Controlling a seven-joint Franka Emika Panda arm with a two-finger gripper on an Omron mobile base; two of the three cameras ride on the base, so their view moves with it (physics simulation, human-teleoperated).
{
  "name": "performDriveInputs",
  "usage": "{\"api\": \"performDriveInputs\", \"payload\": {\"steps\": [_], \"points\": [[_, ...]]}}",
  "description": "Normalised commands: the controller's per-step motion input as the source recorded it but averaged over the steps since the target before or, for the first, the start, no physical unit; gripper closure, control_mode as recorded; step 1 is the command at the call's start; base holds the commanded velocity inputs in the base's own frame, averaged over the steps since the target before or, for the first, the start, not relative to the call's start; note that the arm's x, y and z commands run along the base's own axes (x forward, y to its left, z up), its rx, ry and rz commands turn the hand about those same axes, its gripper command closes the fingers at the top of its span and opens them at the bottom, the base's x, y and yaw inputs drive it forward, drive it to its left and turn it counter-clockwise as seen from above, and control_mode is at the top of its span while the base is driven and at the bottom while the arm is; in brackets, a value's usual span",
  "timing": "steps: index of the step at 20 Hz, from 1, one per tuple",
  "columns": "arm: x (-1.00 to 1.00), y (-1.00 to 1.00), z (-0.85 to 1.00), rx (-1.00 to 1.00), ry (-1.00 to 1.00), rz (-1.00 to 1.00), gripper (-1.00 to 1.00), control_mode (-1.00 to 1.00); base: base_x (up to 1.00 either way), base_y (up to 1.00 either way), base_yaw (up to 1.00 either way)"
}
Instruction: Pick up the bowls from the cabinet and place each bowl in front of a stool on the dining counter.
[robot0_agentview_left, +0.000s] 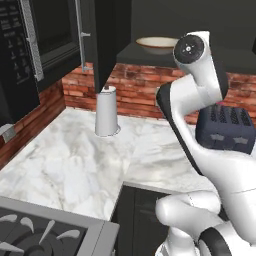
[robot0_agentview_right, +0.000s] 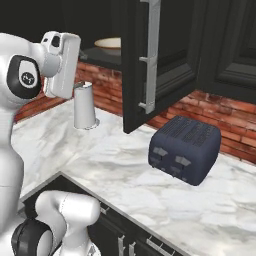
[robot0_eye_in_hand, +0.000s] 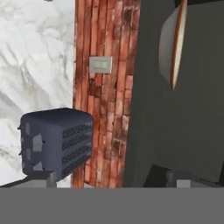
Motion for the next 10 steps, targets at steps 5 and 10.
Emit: {"api": "performDriveInputs", "payload": {"steps": [5,10], "points": [[0.49,0.01,0.27,0.00,0.01,0.00,-1.00,-1.00,0.00,0.00,0.00],[0.48,0.07,0.01,0.00,0.01,0.00,-1.00,-1.00,0.00,0.00,0.00]]}}
